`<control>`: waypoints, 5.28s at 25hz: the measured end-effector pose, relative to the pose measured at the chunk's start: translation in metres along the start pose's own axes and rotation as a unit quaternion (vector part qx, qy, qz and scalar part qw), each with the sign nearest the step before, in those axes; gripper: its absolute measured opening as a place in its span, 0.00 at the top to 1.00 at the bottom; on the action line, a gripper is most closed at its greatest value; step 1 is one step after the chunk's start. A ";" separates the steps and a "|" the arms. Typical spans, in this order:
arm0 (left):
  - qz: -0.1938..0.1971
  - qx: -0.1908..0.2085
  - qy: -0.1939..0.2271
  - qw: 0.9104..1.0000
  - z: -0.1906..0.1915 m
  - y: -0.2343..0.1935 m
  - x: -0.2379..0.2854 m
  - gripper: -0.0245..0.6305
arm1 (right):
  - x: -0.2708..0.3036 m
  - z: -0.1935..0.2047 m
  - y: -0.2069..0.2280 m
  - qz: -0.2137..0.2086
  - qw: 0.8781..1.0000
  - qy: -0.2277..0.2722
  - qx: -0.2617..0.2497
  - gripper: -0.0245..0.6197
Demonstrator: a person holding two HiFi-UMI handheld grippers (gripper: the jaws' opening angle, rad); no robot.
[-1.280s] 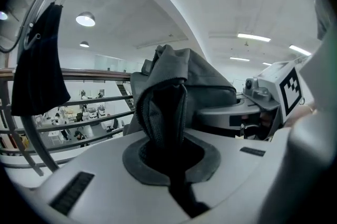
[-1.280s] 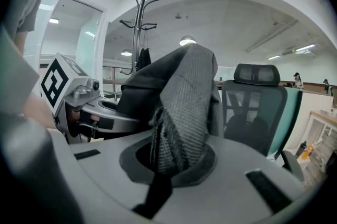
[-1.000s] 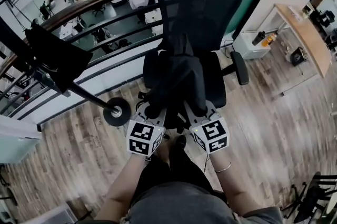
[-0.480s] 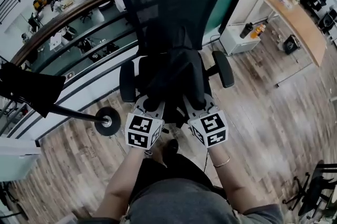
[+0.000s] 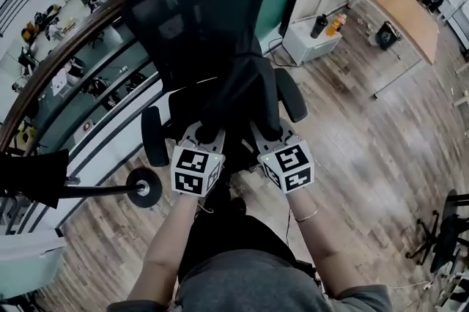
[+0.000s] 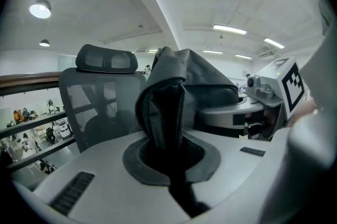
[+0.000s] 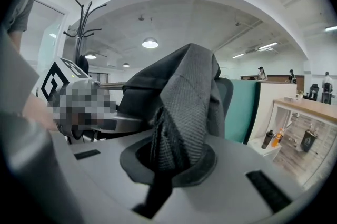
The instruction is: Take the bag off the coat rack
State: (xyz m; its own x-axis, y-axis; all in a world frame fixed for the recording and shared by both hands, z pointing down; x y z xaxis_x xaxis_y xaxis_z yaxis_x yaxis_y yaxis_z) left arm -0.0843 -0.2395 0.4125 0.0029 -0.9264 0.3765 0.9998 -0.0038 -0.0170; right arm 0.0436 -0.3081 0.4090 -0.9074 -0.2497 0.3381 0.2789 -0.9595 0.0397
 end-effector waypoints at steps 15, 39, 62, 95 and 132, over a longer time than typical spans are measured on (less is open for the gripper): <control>0.126 0.043 -0.037 0.990 -0.018 -0.014 0.153 0.92 | 0.038 0.029 0.101 0.113 0.988 -0.014 0.106 0.95; 0.159 0.055 -0.156 0.973 0.052 -0.029 0.259 0.92 | 0.100 0.115 0.154 0.149 0.953 -0.066 0.255 0.94; 0.098 -0.026 -0.179 0.979 0.060 -0.061 0.266 0.57 | 0.116 0.120 0.148 0.126 0.945 -0.055 0.296 0.51; 0.020 -0.051 -0.057 0.997 0.026 -0.042 0.106 0.87 | 0.010 0.075 0.076 0.143 0.965 0.034 0.219 0.90; 0.002 -0.045 -0.033 0.998 0.024 -0.027 0.047 0.91 | -0.042 0.067 0.042 0.179 0.965 0.026 0.191 0.96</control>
State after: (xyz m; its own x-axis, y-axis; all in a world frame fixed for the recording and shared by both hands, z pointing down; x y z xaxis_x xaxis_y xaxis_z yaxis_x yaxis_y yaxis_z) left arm -0.1103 -0.2736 0.4526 0.0113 -0.8998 0.4362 0.9942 -0.0364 -0.1009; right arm 0.1147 -0.3294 0.4590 -0.7427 -0.5722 0.3477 0.6644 -0.6946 0.2759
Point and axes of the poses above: the fingertips, and each gripper's own axes: x forward along the fingers, y to its right, z out of its underside, the point moved 7 cm from there along -x, backward along the fingers, and after that the axes turned 7 degrees about -z, right-handed, at the moved point
